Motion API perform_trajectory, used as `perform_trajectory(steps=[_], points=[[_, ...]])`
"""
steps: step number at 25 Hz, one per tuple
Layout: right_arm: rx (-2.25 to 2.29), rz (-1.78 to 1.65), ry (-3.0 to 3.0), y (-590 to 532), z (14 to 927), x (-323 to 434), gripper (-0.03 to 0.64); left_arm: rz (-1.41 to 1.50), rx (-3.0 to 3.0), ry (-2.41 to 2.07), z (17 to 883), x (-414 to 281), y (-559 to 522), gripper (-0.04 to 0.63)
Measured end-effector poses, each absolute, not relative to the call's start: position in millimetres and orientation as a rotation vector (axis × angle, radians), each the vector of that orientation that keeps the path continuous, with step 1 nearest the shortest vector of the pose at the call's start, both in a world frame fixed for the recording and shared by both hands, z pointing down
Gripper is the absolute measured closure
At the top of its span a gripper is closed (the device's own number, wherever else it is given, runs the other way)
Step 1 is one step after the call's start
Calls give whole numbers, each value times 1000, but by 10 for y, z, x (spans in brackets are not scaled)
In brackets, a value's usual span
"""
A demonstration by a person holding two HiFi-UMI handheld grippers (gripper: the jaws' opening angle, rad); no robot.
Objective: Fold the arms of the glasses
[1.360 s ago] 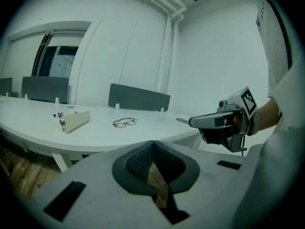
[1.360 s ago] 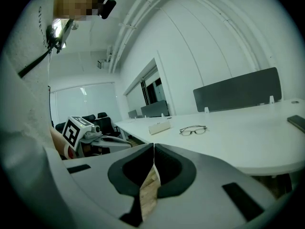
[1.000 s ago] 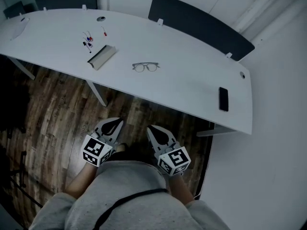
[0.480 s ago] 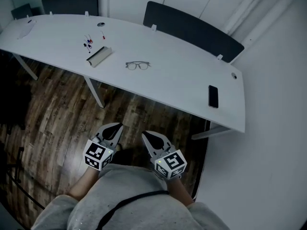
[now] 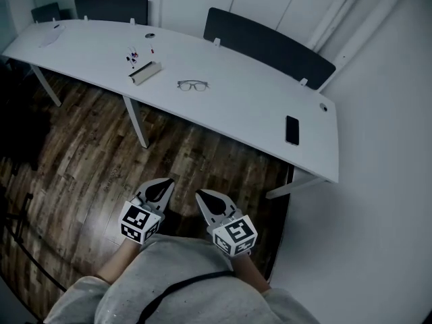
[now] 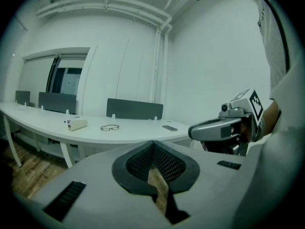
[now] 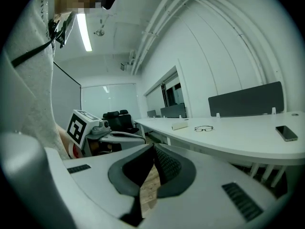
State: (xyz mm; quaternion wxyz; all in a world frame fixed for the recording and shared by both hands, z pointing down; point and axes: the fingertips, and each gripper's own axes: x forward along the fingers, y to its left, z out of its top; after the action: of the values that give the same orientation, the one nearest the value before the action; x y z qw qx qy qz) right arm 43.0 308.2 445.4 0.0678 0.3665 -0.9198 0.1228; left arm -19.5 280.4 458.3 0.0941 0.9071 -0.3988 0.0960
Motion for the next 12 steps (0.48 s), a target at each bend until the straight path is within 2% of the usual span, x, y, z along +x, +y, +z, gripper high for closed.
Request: perform_trajectory(steps=[12], points=[[1110, 330, -2807, 3703, 4498, 529, 598, 313, 2697, -1213, 4683, -54, 3587, 580]])
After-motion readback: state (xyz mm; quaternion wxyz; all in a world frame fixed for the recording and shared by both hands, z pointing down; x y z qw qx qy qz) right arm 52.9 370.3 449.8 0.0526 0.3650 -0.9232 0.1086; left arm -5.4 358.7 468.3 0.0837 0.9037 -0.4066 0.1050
